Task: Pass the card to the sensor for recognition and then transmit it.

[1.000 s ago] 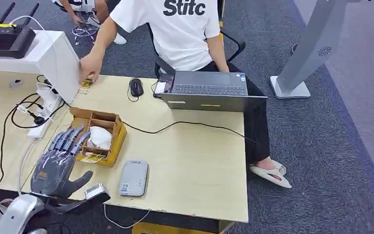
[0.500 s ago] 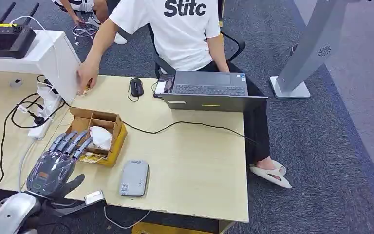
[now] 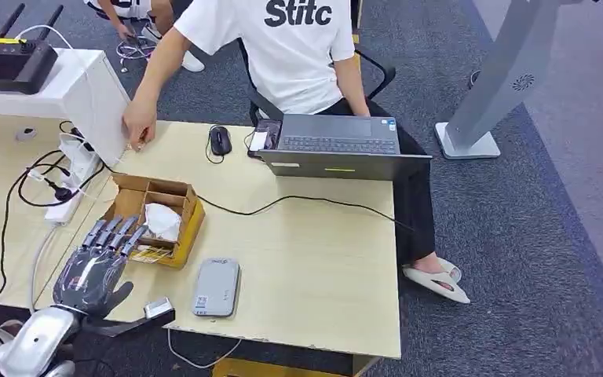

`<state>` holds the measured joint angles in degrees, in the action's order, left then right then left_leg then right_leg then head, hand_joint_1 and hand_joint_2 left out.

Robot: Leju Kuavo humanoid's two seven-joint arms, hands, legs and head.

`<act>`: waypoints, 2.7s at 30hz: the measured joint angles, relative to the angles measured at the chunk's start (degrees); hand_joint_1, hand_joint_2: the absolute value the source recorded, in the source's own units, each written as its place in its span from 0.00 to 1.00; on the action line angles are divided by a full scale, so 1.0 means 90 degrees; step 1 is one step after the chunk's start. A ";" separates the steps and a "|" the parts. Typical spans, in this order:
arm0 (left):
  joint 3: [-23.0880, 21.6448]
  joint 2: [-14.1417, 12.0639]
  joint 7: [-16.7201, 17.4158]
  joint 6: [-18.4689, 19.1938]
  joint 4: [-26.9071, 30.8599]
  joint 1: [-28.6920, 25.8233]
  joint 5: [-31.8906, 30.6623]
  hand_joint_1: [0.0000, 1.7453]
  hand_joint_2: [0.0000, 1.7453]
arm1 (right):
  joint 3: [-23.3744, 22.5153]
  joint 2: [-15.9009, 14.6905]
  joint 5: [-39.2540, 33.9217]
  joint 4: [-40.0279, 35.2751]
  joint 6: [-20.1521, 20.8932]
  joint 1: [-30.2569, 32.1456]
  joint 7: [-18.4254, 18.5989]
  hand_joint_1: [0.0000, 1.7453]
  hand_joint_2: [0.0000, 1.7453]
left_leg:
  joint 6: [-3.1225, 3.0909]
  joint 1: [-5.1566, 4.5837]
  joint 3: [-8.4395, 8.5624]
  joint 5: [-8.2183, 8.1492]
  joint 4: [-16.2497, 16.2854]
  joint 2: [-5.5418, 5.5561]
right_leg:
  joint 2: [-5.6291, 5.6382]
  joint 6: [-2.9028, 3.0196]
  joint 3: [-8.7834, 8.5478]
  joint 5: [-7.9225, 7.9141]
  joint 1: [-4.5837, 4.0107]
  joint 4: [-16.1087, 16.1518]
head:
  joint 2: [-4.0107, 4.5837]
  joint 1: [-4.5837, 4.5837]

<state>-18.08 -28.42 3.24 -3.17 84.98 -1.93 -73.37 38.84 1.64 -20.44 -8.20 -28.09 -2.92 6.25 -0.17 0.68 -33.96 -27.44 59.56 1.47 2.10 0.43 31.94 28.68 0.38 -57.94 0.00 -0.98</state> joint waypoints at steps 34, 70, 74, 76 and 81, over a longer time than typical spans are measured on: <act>0.0697 0.0984 0.0493 -0.0784 -0.1376 0.0284 -0.0507 0.00 1.00 | 0.0187 0.0000 0.0002 0.0010 0.0010 0.0000 0.0029 0.00 1.00 | 0.0000 0.0001 0.0000 0.0000 0.0000 0.0000 | 0.0000 0.0000 0.0000 0.0000 0.0000 0.0000 | 0.0000 0.0005; 0.1086 0.1732 -0.0355 -0.1268 -0.2258 0.0593 0.0192 0.18 1.00 | 0.0493 -0.0012 0.0085 0.0010 0.0117 -0.0015 0.0022 0.00 1.00 | 0.0000 0.0000 -0.0001 0.0000 0.0001 0.0003 | -0.0001 0.0000 0.0000 0.0000 0.0000 0.0000 | 0.0000 0.0005; 0.1117 0.1761 -0.0369 -0.1248 -0.2273 0.0591 0.0241 0.27 1.00 | 0.0500 -0.0012 0.0095 0.0010 0.0117 -0.0015 0.0022 0.00 1.00 | 0.0000 0.0000 -0.0001 0.0000 0.0001 0.0003 | -0.0002 0.0000 -0.0001 0.0000 0.0000 0.0000 | 0.0000 0.0005; 0.1127 0.1768 -0.0369 -0.1229 -0.2273 0.0587 0.0265 0.38 1.00 | 0.0505 -0.0012 0.0100 0.0010 0.0117 -0.0015 0.0020 0.00 1.00 | 0.0000 0.0000 -0.0001 0.0000 0.0001 0.0003 | -0.0001 0.0000 -0.0001 0.0000 0.0000 0.0000 | 0.0000 0.0005; 0.1132 0.1771 -0.0386 -0.1185 -0.2273 0.0570 0.0294 0.45 1.00 | 0.0529 -0.0015 0.0100 0.0010 0.0117 -0.0015 0.0020 0.00 1.00 | 0.0000 0.0000 -0.0002 0.0000 0.0001 0.0003 | -0.0002 0.0000 0.0000 0.0000 0.0000 0.0000 | 0.0000 0.0005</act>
<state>-7.89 -12.48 -0.24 -13.84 64.52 3.19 -70.73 43.60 1.51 -19.54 -8.11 -27.04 -3.05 6.43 -0.17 0.68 -33.98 -27.45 59.57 1.50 2.09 0.43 31.93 28.68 0.38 -57.94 0.00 -0.94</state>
